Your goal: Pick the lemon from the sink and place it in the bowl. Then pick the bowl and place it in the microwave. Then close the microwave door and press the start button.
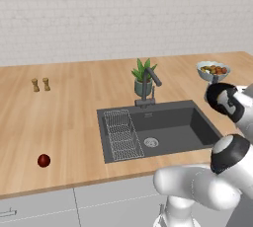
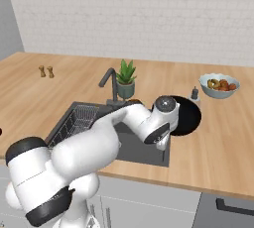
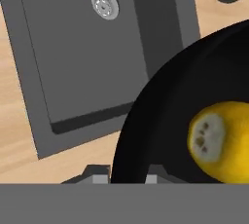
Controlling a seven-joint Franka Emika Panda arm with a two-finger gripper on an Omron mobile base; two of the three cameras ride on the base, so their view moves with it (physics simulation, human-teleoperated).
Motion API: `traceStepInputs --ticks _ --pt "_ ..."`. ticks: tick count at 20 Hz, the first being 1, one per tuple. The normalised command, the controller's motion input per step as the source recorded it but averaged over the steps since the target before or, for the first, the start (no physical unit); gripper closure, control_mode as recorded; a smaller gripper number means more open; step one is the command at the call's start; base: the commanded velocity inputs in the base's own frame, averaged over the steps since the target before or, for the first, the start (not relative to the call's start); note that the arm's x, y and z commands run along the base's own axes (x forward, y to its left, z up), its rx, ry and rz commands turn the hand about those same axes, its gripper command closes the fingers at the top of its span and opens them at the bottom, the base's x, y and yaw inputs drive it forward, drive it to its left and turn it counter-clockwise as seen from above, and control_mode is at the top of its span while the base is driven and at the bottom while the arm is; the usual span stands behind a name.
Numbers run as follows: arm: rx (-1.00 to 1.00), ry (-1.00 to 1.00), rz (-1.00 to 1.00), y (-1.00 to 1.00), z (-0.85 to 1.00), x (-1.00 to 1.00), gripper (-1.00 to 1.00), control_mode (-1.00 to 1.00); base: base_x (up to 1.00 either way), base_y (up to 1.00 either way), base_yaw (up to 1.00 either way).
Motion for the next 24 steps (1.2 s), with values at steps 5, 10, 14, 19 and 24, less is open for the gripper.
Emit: traceStepInputs --ticks 5,10,14,19,24 --pt "-0.2 0.06 0.26 0.55 0.37 -0.25 1.0 -1.0 0.0 0.0 0.0" --pt "-0.11 0.0 0.19 0.85 0.05 -0.22 1.0 -1.0 0.0 0.0 0.0" --pt "0.01 0.01 0.14 0.49 0.0 -0.22 1.0 -1.0 0.0 0.0 0.0" --pt "0.04 0.0 0.07 0.3 0.27 -0.19 1.0 -1.0 0.0 0.0 0.0" --pt "0.01 0.0 0.07 0.3 0.33 -0.32 1.0 -1.0 0.0 0.0 0.0"
